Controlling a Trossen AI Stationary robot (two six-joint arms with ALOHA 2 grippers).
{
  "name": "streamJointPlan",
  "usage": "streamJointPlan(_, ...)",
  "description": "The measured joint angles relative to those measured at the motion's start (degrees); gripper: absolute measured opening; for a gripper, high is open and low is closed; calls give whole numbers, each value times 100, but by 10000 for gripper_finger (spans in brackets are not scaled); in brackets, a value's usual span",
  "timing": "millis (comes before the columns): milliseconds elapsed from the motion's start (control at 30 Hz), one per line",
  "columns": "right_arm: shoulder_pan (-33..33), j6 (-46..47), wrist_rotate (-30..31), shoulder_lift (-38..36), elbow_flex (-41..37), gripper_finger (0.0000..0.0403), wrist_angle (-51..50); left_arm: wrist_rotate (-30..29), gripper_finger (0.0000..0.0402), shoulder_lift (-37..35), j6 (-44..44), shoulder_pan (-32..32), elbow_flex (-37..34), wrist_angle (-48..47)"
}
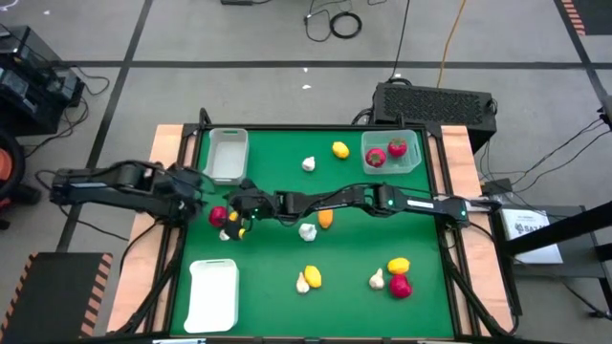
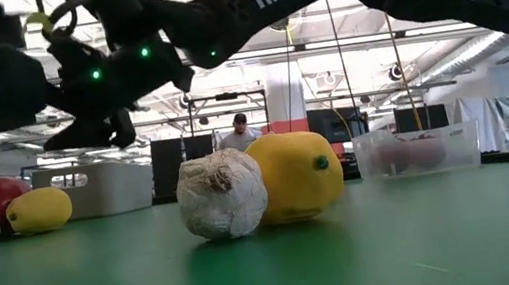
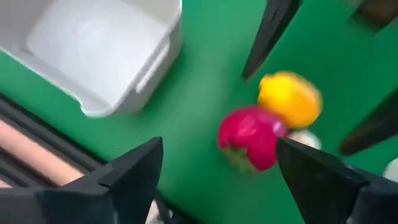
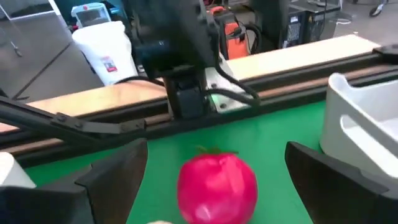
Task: Sort produce into baskets
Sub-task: Put the tomato into the transparent bin
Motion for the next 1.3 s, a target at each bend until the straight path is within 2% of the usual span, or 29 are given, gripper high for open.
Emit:
streamJointPlan(300,52,63,-11,5,-7,370,-173,-112,221,386,549,0,-384,40)
streamJointPlan(433,52,-11,0,47,-1,370,-141,-112,198,620,597,0,-382,82)
streamJointPlan(767,66,-151,4,191,-26,370,-216,-52,194,2237,753,6,-369,87)
streamJointPlan(933,33,-175,66,146,2,370,-122,11,194,2722,763,5,-377,62)
streamJointPlan(1133,35,-296,20,158,-13,370,-222,17,194,2848,790,-13,-377,51)
streamJointPlan(1300,30,-298,26,155,-11,370,-247,-28,194,2430,716,-15,-333,21)
